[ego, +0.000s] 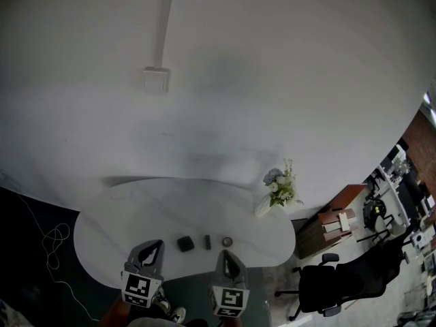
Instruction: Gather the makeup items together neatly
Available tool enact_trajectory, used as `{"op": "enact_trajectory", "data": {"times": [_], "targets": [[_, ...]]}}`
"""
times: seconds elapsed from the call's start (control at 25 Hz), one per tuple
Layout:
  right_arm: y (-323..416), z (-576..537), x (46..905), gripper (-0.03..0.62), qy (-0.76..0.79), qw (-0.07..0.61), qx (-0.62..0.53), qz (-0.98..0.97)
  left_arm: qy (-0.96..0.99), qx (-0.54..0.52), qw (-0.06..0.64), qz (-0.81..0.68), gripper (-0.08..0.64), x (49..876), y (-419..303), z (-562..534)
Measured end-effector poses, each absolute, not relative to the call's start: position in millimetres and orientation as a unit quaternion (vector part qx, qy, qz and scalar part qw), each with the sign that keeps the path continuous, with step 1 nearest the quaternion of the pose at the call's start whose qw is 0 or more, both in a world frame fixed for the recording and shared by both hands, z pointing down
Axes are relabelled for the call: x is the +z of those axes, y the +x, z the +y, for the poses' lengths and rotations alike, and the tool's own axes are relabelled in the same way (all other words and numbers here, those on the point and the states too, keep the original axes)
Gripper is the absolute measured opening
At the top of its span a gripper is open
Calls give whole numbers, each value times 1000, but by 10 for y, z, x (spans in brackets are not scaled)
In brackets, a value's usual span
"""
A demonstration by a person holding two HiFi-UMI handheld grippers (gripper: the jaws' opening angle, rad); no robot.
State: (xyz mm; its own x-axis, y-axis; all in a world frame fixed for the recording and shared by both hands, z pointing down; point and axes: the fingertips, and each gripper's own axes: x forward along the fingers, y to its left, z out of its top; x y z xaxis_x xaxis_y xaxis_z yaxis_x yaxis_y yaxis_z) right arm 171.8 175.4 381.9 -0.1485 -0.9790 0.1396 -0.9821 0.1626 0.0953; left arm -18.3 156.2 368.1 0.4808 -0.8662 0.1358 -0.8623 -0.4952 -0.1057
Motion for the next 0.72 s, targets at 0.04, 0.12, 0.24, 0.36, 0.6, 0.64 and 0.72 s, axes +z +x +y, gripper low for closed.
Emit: {"op": "enact_trajectory", "data": {"times": [0.04,0.12,0.24,0.36,0.6,0.64,0.72], "targets": [[1724,1755,3835,5,648,85,9,-757,-860,-86,11,502,11,3689,-184,1561],[1724,1746,3842,5,648,84,8,-757,-861,-86,9,502,11,3706,-184,1555],[1721,1722,3842,5,646,82,9,-759,-861,-88,8,501,11,3725,-176,1539],[1732,1712,3841,5,645,80,11,-760,-861,-89,7,501,11,3728,-172,1527],[1742,1695,3806,5,645,76,10,-760,-860,-89,6,502,11,3724,-162,1511],[1741,1690,3796,5,645,76,10,-760,-860,-90,7,503,11,3722,-161,1509],[1743,1683,3798,5,645,76,10,-760,-859,-90,7,504,11,3718,-162,1504]]}}
